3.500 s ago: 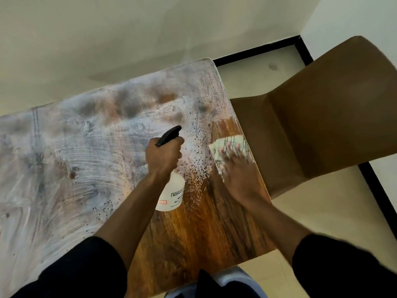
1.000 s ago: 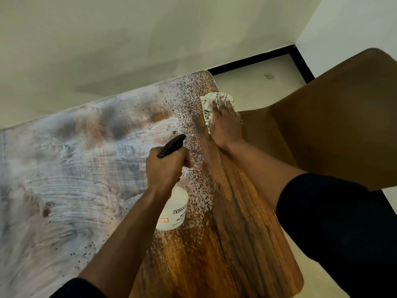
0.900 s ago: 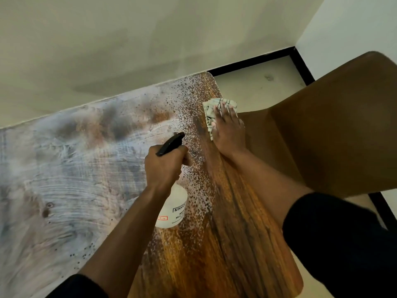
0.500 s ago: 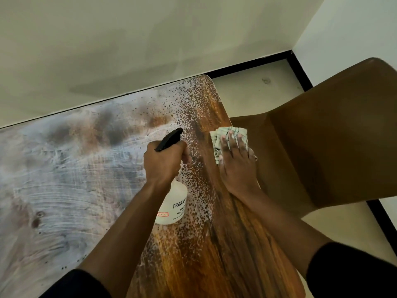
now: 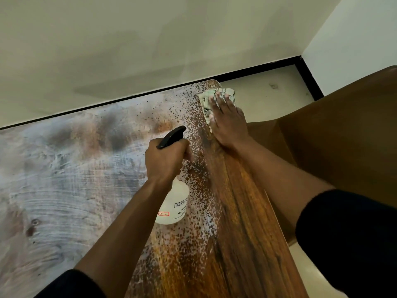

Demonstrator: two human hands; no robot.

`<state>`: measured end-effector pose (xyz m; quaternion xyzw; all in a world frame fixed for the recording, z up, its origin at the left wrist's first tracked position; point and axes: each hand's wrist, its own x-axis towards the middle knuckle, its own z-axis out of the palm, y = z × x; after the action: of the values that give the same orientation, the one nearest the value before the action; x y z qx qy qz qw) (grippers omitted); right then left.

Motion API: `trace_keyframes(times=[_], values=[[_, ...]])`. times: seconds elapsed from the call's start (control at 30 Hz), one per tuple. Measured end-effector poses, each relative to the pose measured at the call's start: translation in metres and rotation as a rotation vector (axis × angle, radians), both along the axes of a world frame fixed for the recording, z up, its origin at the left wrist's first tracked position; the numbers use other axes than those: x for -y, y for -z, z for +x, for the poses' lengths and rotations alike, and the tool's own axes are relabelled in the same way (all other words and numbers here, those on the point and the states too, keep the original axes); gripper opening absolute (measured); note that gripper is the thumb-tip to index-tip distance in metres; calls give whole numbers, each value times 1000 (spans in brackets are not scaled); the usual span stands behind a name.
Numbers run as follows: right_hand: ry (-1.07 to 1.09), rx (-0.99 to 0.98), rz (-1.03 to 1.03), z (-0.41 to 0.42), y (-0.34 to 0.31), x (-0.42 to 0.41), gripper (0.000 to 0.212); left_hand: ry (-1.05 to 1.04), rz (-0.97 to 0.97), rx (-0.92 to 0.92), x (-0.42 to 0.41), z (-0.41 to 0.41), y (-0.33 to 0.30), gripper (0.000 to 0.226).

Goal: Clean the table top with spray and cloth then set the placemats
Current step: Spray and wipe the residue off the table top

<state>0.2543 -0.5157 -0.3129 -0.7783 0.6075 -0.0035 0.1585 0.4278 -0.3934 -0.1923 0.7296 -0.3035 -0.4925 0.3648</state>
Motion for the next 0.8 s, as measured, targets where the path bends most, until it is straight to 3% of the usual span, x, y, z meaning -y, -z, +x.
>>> trace_keyframes(times=[0.1, 0.3, 0.53, 0.8], values=[[19, 16, 10, -17, 2, -51, 61, -6, 8, -20, 6, 1, -1, 41], [9, -31, 9, -39, 1, -116, 62, 8, 12, -57, 14, 5, 0, 40], [-9, -67, 27, -2, -1, -11, 65, 17, 27, -98, 5, 8, 0, 61], [-25, -64, 45, 32, -11, 74, 62, -47, 11, -94, 0, 21, 1, 59]])
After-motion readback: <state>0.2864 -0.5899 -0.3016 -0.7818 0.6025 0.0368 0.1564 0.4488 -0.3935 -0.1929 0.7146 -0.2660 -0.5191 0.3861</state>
